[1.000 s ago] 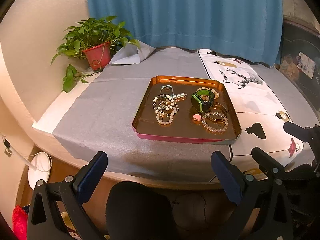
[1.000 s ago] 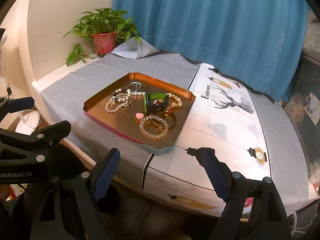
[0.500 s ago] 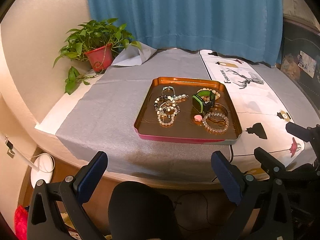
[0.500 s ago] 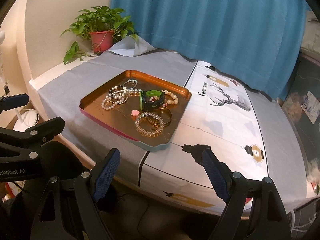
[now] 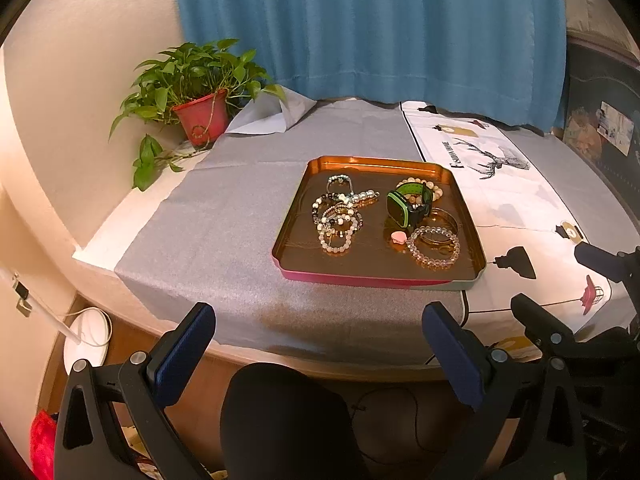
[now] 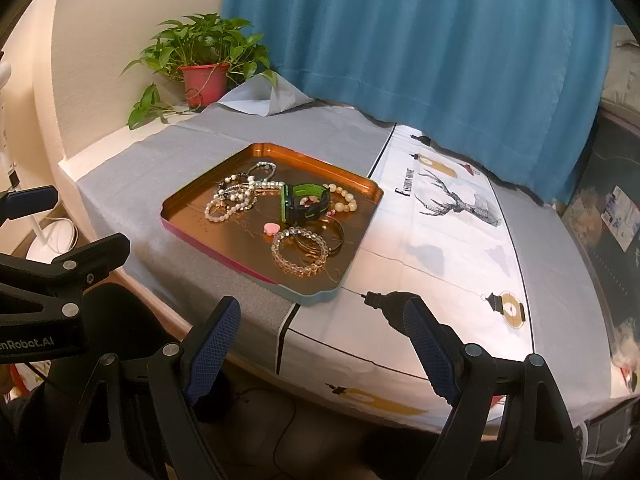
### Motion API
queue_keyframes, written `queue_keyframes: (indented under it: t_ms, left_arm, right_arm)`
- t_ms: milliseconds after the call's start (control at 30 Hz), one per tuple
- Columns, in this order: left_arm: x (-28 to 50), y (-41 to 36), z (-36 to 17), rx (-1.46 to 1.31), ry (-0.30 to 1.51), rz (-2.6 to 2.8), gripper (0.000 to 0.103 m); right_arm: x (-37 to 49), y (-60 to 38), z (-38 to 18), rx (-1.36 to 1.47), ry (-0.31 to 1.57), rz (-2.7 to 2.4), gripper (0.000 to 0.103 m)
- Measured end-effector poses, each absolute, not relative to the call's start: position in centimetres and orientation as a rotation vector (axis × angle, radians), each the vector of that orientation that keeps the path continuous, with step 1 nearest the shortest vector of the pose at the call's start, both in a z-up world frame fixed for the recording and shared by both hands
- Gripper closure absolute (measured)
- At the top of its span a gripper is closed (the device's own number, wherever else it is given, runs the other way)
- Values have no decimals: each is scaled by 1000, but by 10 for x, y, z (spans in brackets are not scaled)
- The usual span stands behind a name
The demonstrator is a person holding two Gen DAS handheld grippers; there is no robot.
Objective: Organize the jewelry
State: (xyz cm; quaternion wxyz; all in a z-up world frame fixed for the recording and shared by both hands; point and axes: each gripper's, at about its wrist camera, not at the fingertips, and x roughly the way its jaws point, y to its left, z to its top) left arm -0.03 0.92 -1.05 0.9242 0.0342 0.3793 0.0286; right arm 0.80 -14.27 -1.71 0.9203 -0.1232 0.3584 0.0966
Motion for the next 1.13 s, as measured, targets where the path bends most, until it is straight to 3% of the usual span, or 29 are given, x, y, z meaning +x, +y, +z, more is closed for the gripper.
queue_keyframes:
  t_ms: [1133]
  left_arm:
    - [-5,11,-2,80,755,72,0]
  right_arm:
    - [7,-137,-11,-257,728,203,19]
